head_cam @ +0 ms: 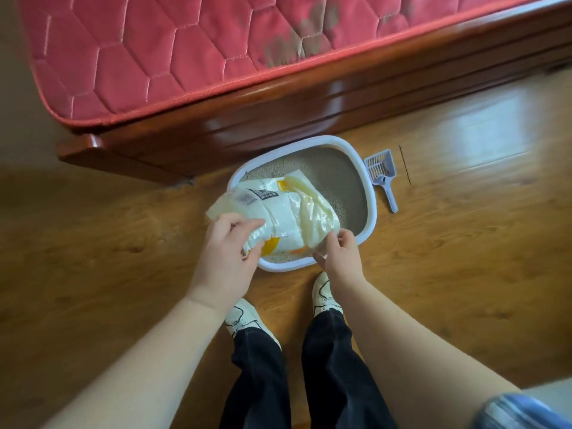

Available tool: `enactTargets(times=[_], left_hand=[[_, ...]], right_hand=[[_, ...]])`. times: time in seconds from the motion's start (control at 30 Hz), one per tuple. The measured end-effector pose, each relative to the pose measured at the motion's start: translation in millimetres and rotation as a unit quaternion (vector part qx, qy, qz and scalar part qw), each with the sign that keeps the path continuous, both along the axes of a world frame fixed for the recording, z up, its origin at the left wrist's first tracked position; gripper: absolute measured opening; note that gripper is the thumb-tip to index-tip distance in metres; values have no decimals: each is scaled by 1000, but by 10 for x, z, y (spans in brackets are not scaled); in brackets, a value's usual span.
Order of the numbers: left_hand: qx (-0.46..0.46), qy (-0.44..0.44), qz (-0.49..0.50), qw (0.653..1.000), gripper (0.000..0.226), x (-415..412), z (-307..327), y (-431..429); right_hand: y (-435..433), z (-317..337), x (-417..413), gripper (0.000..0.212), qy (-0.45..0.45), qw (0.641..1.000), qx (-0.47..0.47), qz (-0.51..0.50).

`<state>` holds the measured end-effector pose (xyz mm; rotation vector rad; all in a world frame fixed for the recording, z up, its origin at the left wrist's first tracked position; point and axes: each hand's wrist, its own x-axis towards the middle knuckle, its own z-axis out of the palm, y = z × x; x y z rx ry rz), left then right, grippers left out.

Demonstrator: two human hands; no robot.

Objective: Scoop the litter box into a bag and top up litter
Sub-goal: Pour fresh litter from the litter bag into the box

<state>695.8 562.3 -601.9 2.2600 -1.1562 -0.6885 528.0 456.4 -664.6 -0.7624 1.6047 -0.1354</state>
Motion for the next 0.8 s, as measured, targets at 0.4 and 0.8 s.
enactTargets(times=[0.4,0.8], left_hand=[[38,-53,57,996,31,50,50,52],[118,-52,50,990,30,35,141,-55]], right_hand=[[1,59,6,32,-69,997,25,-4],[189,-46,-1,24,-21,995,-99,7]])
